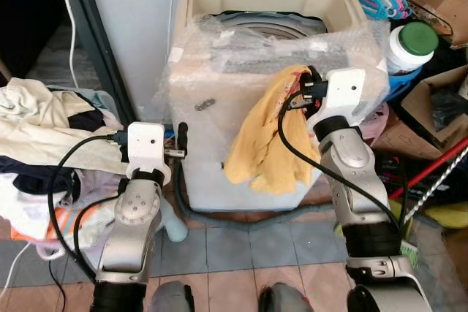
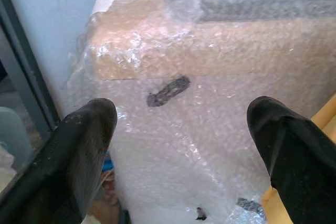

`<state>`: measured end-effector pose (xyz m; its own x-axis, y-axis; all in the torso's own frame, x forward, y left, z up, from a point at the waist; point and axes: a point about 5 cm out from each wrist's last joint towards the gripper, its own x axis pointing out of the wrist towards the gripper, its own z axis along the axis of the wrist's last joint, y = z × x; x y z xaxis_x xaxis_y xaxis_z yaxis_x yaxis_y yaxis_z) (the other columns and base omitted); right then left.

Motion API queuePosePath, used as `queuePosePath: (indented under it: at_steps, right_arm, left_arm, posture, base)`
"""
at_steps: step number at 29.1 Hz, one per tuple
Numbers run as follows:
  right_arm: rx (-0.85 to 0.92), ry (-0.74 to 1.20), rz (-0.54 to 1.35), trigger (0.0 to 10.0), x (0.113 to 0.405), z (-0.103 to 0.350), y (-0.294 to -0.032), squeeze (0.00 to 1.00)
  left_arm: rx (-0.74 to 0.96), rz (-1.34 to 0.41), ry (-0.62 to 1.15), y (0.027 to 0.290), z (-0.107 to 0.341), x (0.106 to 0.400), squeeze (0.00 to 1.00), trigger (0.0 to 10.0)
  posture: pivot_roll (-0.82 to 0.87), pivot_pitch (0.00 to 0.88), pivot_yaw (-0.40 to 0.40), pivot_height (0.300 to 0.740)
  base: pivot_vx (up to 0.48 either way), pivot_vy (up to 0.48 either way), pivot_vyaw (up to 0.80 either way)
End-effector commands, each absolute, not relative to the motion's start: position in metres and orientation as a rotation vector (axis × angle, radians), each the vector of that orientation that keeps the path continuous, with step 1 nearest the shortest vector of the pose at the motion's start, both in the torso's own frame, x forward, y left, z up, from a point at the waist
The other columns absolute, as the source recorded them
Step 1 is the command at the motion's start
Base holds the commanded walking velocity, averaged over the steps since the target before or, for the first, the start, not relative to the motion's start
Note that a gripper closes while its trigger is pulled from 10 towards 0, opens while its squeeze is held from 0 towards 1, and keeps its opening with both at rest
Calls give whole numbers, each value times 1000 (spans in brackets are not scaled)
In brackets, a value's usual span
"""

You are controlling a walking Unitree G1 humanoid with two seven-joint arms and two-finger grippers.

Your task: Clothes washing

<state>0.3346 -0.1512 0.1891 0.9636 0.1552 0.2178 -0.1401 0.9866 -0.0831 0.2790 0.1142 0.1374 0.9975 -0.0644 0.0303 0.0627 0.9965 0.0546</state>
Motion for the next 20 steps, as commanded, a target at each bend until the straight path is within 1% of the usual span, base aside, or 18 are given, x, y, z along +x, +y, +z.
queuePosePath:
  at_steps: [1, 3, 5, 9, 12, 16, 17, 18, 19, 20]
  right_arm:
    - [-40, -269, 197, 10000, 338, 202, -139, 0]
    - [-33, -263, 202, 10000, 339, 205, -137, 0]
    - [-13, -267, 235, 10000, 338, 210, -133, 0]
    - [2, -287, 279, 10000, 332, 209, -125, 0]
    - [10, -289, 287, 10000, 328, 207, -122, 0]
    - [22, -294, 268, 10000, 327, 207, -123, 0]
    - [0, -308, 275, 10000, 328, 209, -123, 0]
    - [-44, -343, 292, 10000, 332, 217, -127, 0]
    - [-44, -343, 292, 10000, 332, 217, -127, 0]
    - [-57, -364, 296, 10000, 339, 226, -132, 0]
  left_arm:
    - [73, -19, -39, 122, 141, 280, 0, 10000]
    - [68, -1, -39, 122, 142, 279, 0, 10000]
    - [65, 11, -47, 123, 144, 275, 0, 10000]
    - [37, 39, -30, 131, 137, 272, 0, 10000]
    - [14, 54, -18, 136, 136, 272, 0, 10000]
    - [31, 61, -12, 139, 136, 270, 0, 10000]
    - [36, 57, -9, 140, 135, 269, 0, 10000]
    - [39, 56, -5, 141, 134, 267, 0, 10000]
    - [39, 56, -5, 141, 134, 267, 0, 10000]
    - [41, 57, 7, 142, 131, 266, 0, 10000]
  posture:
    - [62, 112, -29, 740]
    - [75, 122, -14, 740]
    - [59, 137, -22, 740]
    - [56, 126, -18, 740]
    - [57, 120, -12, 740]
    - [61, 113, -7, 740]
    - [63, 108, -3, 740]
    - [66, 101, 0, 740]
    - [66, 101, 0, 740]
    - [67, 95, 4, 740]
  base:
    - [0, 0, 0]
    - [0, 0, 0]
    - [0, 0, 0]
    - [0, 0, 122]
    - [393, 0, 0]
    - [421, 0, 0]
    - [424, 0, 0]
    - [450, 0, 0]
    - [450, 0, 0]
    - [458, 0, 0]
